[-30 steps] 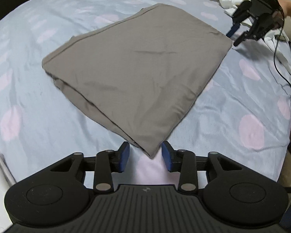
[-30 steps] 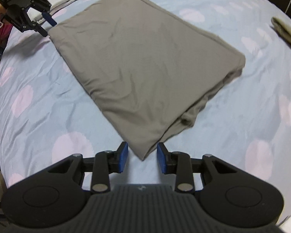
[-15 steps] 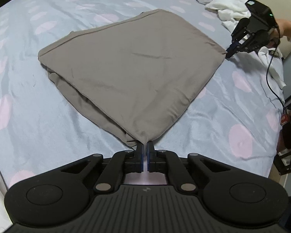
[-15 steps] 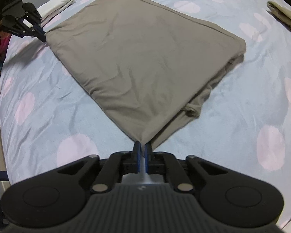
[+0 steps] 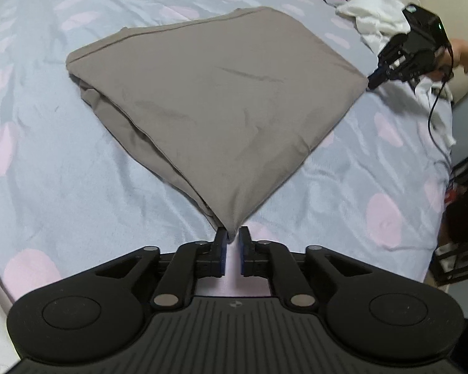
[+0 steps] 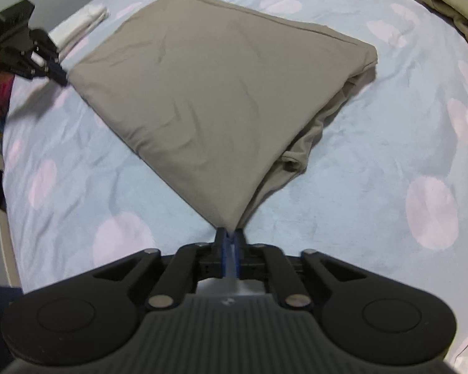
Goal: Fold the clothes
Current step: 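Lift and drag the folded shirt across the bed with both grippers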
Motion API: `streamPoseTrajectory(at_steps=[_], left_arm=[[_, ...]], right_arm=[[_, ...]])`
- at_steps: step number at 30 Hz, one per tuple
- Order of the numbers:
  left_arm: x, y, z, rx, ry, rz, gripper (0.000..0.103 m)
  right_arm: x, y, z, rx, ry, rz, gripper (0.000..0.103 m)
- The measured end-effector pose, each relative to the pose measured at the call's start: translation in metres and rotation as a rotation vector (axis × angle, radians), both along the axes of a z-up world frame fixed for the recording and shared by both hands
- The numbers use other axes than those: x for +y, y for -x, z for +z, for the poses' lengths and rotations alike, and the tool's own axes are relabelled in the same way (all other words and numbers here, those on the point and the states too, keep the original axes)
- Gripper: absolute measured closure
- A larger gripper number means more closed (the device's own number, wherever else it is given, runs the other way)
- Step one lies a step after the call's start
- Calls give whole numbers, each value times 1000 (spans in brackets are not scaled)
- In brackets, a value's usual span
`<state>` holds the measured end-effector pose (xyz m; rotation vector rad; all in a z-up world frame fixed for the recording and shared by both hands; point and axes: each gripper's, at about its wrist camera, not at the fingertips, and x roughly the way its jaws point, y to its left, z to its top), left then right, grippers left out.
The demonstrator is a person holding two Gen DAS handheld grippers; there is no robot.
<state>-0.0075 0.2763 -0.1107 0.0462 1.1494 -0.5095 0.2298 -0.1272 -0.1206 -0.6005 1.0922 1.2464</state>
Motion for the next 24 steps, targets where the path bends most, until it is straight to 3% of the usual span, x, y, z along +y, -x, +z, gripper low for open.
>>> streamPoseTrajectory(at_steps=[2,3,6,9,13,18,19,20,22,24], left_arm=[[6,-3,6,-8,-11,37,83],[10,-5,8,-12,-18,61,81],[25,-15,15,-20,70,156,81],[38,-27,18,-12,154,258,81],[43,-43,8,41,203,353,81],[32,-49,-6,67,138,354,81],[31,-49,-7,60,146,351,81],[30,-49,-7,53,154,348,85],[28,-49,-6,46,156,346,101],[28,-49,-6,45,147,349,101]], right_arm=[[1,-1,5,21,-19,-8,61],[1,-3,7,29,-31,-14,59],[2,-11,11,47,-50,-60,59],[6,-20,10,72,-53,-143,60],[15,-30,3,121,-43,-237,65],[22,-37,-1,153,-40,-312,67],[24,-38,-2,154,-36,-324,71],[25,-39,-3,156,-32,-337,84],[27,-39,-5,156,-26,-354,100],[25,-40,-5,158,-29,-359,100]])
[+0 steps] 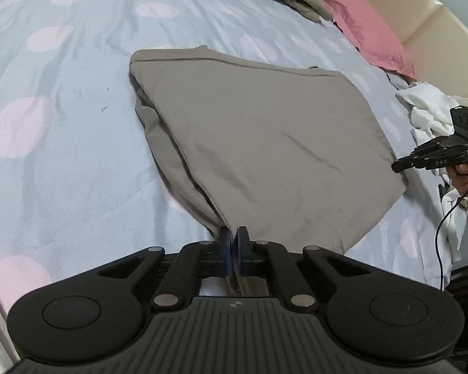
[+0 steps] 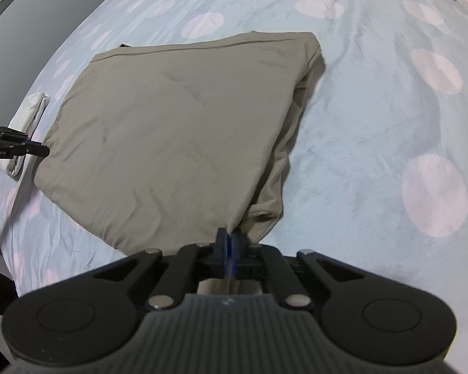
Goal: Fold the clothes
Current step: 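Lift and drag the folded shirt across the bed with both grippers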
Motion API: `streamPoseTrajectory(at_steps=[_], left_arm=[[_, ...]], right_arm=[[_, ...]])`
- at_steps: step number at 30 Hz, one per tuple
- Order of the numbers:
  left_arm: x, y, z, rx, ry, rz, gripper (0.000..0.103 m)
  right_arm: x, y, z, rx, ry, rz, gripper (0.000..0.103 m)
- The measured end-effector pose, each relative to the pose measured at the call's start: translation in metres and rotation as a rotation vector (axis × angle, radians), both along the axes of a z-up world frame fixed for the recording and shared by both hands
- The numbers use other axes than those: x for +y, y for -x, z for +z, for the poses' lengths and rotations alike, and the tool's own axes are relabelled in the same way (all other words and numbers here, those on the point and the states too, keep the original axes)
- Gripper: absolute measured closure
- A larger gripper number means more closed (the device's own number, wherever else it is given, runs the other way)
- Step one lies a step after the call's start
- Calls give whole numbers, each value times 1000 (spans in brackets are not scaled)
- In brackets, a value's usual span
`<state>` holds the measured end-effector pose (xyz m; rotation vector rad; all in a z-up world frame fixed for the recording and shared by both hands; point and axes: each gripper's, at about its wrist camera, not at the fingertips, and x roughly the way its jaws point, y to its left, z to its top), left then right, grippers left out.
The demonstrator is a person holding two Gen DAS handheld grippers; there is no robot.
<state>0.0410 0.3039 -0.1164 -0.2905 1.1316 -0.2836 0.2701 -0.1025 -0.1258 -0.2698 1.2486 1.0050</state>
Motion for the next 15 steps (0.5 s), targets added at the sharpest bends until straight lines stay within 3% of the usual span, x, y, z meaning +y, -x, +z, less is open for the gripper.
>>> streamPoseTrajectory(at_steps=[10,15], left_arm=[[12,3,-6,25,38,32,100],[21,-3,5,26,38,70,89]], right_arm=[[-17,-5,-4,28,-17,-59,100],[-9,-3,1,-7,-11,-23,85]])
